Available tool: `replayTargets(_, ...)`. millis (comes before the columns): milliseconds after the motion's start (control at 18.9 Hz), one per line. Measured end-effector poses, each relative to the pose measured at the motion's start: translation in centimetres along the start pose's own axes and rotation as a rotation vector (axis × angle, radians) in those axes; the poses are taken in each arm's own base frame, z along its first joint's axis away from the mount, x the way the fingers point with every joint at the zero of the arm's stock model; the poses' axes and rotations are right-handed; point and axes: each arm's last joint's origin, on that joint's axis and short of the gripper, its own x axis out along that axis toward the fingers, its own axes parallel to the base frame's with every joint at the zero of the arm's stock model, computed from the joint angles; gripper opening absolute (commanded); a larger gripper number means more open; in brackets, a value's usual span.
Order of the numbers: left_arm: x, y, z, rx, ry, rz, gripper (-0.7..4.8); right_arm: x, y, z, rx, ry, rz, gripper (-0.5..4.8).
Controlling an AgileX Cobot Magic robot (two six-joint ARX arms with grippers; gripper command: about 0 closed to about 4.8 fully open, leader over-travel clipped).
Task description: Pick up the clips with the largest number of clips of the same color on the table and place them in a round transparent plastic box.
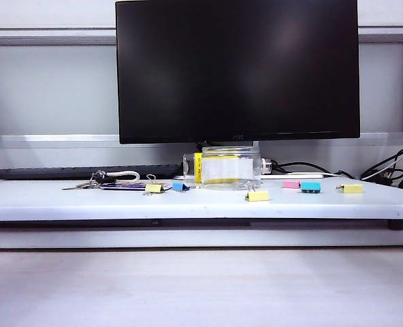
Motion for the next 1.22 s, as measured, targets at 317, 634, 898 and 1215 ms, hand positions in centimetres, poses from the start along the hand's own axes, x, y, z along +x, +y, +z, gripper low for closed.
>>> replayTargets(317, -0.6, -2.8, 2.2, 0.128, -0.075, -0.202, 2.26, 0.1, 0.7, 3.2, 0.061, 0.096, -0.230, 0.35)
replayTargets(634, -1.7, -5.4, 4.0, 0.238, -0.053, -0.173, 3.06, 4.5, 0.7, 7.0, 0.136, 0.326, -0.226, 0.59)
replayTargets(898, -1.5, -5.7, 4.1, 0.144, 0.122, -0.161, 3.05, 9.4, 1.8, 6.7, 0.157, 0.475, 0.001, 0.59)
replayTargets(1215, -0.8, -6.0, 4.7, 0.204, 0.253, -0.169, 3.05, 15.4, 4.1, 2.7, 0.142, 0.683, 0.134, 0.64)
